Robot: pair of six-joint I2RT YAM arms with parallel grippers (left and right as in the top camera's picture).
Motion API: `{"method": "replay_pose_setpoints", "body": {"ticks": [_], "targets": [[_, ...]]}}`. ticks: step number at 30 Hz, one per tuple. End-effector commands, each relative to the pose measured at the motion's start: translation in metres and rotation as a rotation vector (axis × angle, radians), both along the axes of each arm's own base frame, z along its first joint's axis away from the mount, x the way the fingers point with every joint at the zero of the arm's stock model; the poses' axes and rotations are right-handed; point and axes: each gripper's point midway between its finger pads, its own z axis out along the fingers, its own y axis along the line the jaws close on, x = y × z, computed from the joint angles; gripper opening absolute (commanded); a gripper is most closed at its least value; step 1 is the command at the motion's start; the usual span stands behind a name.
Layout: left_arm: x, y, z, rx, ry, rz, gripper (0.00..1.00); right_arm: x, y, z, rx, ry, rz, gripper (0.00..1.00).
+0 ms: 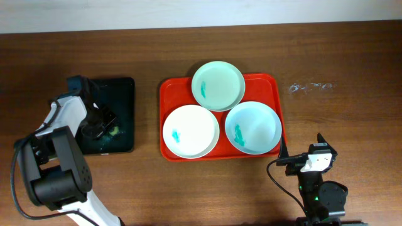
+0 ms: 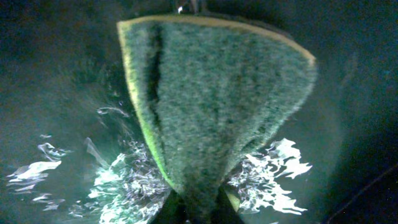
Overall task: Clean dirty plates on tray and stack at the side
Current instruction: 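Reach the left gripper into the black tray and grasp the sponge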
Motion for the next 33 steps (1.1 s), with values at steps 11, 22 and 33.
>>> {"method": "replay_pose_setpoints", "body": {"ticks": [11, 22, 33], "targets": [[0.010, 0.031, -0.014, 0.176, -0.025, 0.017, 0.43, 0.000, -0.004, -0.003, 0.001, 0.005, -0.020, 0.98], [0.032, 0.022, 0.104, 0.131, -0.201, 0.012, 0.00, 0.000, -0.004, -0.003, 0.001, 0.005, -0.020, 0.98], [0.010, 0.028, 0.043, 0.262, -0.100, -0.015, 0.00, 0.000, -0.004, -0.003, 0.001, 0.005, -0.020, 0.98]]}}
